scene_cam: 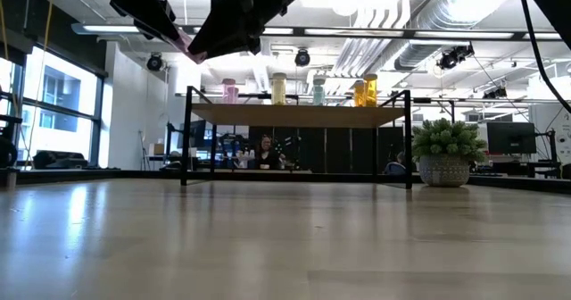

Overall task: Pick and place medicine bottles onto shelf by color
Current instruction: Put the pink pill bottle with the other pink pill bottles on the shelf

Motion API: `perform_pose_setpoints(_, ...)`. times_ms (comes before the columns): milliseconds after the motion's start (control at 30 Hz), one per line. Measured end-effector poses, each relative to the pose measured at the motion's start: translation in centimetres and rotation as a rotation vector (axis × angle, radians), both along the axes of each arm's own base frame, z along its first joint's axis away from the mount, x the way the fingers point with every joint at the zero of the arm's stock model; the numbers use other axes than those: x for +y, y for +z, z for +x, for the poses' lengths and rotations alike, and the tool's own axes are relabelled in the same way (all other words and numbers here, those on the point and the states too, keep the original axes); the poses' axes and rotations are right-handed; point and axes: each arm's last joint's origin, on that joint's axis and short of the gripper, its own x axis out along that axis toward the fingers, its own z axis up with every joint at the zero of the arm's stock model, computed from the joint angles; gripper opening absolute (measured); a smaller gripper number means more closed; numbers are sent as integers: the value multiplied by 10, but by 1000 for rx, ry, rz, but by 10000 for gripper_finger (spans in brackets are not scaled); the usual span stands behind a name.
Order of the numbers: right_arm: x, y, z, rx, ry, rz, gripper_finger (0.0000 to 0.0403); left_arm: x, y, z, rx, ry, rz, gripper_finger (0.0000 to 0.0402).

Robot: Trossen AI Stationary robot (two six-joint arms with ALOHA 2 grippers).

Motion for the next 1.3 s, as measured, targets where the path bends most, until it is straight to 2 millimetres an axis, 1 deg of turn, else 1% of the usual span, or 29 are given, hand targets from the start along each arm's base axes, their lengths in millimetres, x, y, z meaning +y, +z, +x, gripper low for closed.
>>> perform_pose_setpoints(200,-3,0,-3,31,-2,-7,160,0,0,0,6,9,7,112)
perform_pose_setpoints(300,-6,12,-6,43,6,-22,176,1,-2,-2,25,20,16,111)
perform_pose_setpoints(400,-11,27,-11,61,-8,-17,180,1,-2,-2,32,22,17,112)
perform_pose_setpoints(600,-21,48,-20,111,-33,-17,180,2,-3,-3,50,53,47,112)
perform_pose_setpoints(800,-34,72,-32,158,-18,-66,181,4,-1,-4,68,56,101,113)
perform_pose_setpoints(1033,-64,114,-52,114,-87,-84,181,16,31,-5,42,128,113,113)
perform_pose_setpoints(1100,-72,119,-57,98,-110,-85,181,22,44,-6,23,162,120,113)
perform_pose_setpoints(1300,-98,126,-74,124,-215,-60,181,43,73,-8,87,269,109,113)
